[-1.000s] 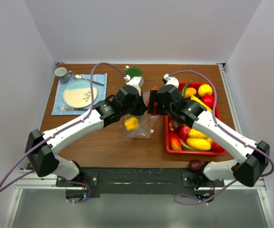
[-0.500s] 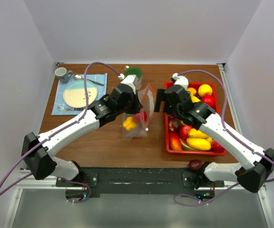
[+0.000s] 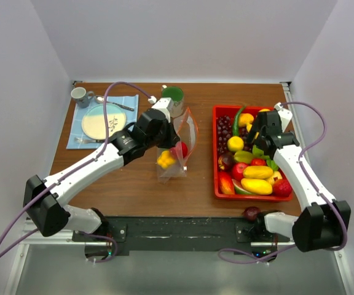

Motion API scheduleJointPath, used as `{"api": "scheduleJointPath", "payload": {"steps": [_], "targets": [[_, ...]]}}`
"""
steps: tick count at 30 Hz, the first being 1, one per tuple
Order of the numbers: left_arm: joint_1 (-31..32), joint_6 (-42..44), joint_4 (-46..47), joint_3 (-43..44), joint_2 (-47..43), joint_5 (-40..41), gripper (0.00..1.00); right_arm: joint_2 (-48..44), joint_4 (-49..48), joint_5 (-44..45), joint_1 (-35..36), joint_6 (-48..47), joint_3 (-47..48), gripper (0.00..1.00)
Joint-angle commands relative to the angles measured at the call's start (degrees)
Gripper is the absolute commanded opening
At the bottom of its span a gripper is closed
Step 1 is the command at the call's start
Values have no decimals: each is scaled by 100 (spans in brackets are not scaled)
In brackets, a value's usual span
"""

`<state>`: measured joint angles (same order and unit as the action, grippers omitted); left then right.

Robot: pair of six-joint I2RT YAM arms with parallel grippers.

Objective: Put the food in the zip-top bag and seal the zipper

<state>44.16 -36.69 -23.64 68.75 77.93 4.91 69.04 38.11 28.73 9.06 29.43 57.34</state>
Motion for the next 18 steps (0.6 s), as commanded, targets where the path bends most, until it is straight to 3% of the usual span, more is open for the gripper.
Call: {"api": "scheduleJointPath", "payload": {"steps": [1,18], "targets": [[-4,250,123,42,-120,-148,0,162,-672,70,-220,-148,-127,99],[-13,215,272,7,-50,-280,0,839,-1490,-500,-572,-377,-531,99]]}}
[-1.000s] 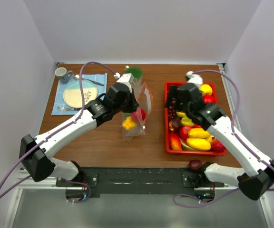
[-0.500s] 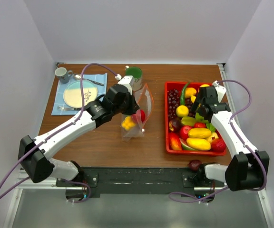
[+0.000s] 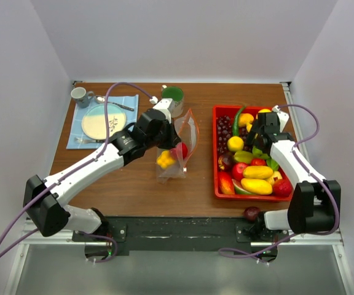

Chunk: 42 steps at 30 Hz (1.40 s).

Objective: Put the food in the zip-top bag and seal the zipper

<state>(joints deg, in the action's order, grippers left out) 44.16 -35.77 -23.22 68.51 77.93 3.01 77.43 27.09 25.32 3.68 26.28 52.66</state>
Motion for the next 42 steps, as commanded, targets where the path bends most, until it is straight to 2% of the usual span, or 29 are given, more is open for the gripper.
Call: {"api": "scheduleJointPath", "payload": {"steps": [1,8,12,21,28,34,38,42], "targets": [[-4,123,231,22,-59,-90,0,53,-389,-168,-34,-44,-63,99],[-4,79,204,13,-59,-55,0,-17,-240,-273,-52,79,-55,97],[-4,53,222,22,-41,-54,0,-140,-3,-291,-43,79,-19,77],[-4,-9,292,118,108,-151,0,-737,542,-536,-43,61,174,43],[-4,-88,441,189,249,-265,0,-1300,920,-950,167,26,551,37],[5,-150,520,233,337,-274,0,-1459,1035,-1011,1361,376,1244,34],[13,-211,512,277,381,-274,0,-1283,1000,-767,2668,615,1957,34],[13,-246,468,321,363,-265,0,-941,773,-607,3401,773,2485,35]]}}
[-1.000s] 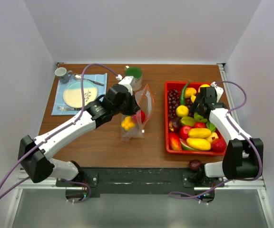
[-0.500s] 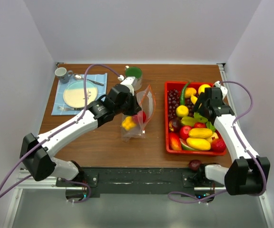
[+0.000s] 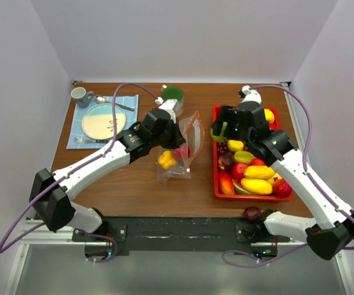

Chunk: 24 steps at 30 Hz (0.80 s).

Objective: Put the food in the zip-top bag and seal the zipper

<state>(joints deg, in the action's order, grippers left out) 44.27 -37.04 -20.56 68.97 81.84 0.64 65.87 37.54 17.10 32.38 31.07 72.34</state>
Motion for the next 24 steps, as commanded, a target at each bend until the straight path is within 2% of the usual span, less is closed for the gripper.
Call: {"api": "scheduleJointPath", "payload": {"steps": [1,5,9,11,13,19,22,24], "targets": [[3,-120,210,275,-28,-29,0,312,-360,223,637,355,588,35],[46,-155,140,371,-54,41,0,866,-476,328,1085,408,791,37],[47,-181,0,424,-177,164,0,1156,-624,469,1104,444,659,40],[47,-207,-10,407,-274,190,0,1288,-669,575,1112,461,571,50],[55,-207,-18,407,-309,182,0,1385,-660,488,1104,461,615,54],[55,-260,-36,354,-406,252,0,1368,-581,487,1130,461,641,85],[55,-260,-36,345,-424,252,0,1262,-511,513,1139,426,659,96],[55,-278,-36,345,-441,270,0,1210,-432,618,1148,418,668,99]]}}
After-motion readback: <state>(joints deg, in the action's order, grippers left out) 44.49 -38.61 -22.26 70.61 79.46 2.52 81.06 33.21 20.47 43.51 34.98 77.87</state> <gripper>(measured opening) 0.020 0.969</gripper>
